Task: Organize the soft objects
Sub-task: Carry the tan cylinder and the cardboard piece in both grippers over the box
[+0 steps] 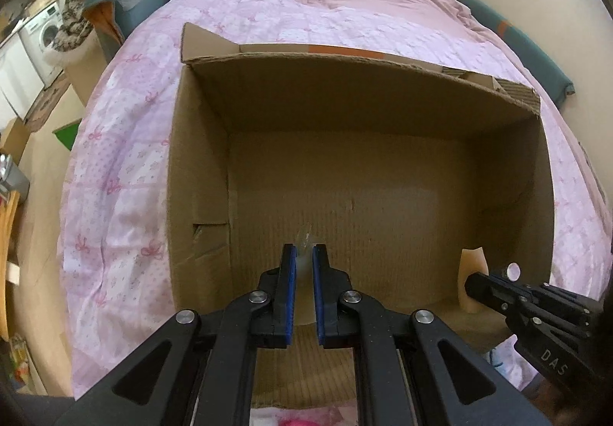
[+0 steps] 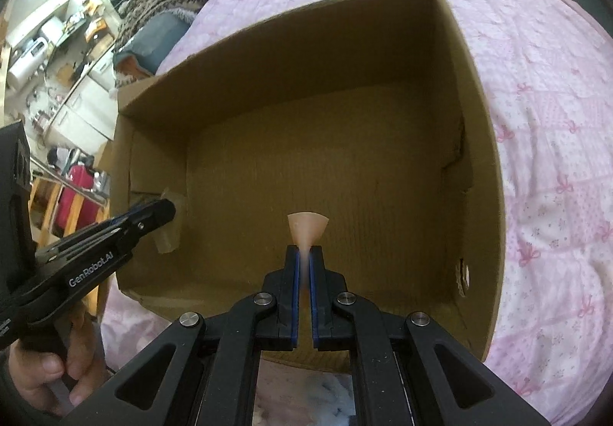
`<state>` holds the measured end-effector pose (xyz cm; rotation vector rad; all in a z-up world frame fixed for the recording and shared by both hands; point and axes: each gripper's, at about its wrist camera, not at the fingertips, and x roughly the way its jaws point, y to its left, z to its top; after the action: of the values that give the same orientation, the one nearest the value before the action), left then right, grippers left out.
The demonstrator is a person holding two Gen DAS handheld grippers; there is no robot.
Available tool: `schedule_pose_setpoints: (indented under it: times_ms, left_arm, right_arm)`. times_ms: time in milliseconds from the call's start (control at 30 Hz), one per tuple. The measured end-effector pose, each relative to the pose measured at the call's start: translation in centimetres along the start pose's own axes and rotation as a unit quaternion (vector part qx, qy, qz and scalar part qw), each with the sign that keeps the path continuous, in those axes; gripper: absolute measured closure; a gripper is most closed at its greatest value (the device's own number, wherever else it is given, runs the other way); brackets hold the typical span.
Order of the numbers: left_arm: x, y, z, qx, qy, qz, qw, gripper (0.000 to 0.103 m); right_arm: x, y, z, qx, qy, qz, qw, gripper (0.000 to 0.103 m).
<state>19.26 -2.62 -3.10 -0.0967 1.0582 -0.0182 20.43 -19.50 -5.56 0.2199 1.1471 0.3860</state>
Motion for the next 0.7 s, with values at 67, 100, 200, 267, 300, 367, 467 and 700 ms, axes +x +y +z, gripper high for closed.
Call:
schedule_pose_setpoints:
  times_ms: [67,100,200,267,300,367,467,700]
  left_arm:
    - [0.1,-0.2,-0.2,0.007,-0.007,0.008,0.9999,0.095]
    - [0.2,-0.2,-0.3,0.01,-0.008,0.009,0.9999,0.095]
    - [0.5,-0.4,-0.5,0.015,-0.004,0.006,0.9999,0.095]
    - [0.5,-0.4,-0.5,0.017,-0.006,0.01,0.9998,0.095]
    - [0.4,-0.4,-0.6,0.017,-0.008,0.012,0.9998,0.095]
    - [0.3,-0.4,-0.7,0.012,-0.014,0.017,0.9997,0.095]
    - [-0.1,-0.4,-0.8,0.01,-0.017,0.016,0.9997,0.092]
    - [-0.7,-0.8,-0.9,0.016,-0.025,0.009,0.9995,0.09]
  right_arm:
    - [0.3,0.2,-0.1,-0.004,0.004,-0.005,1.0,0.097]
    - [0.5,0.3,-0.1,-0.006,0.007,-0.007,1.0,0.097]
    - [0.7,0.5,0.0,-0.01,0.008,-0.008,1.0,0.097]
    - [0.7,0.7,0.0,-0.015,0.008,-0.011,1.0,0.097]
    - [0.7,0.8,0.0,-0.016,0.008,-0.012,1.0,0.097]
    - [0.8,0.9,0.0,-0.016,0.009,-0.011,1.0,0.097]
    - [0.6,0.8,0.1,-0.014,0.006,-0.007,1.0,0.097]
    - [0.3,0.5,0.0,-0.008,-0.004,0.004,1.0,0.094]
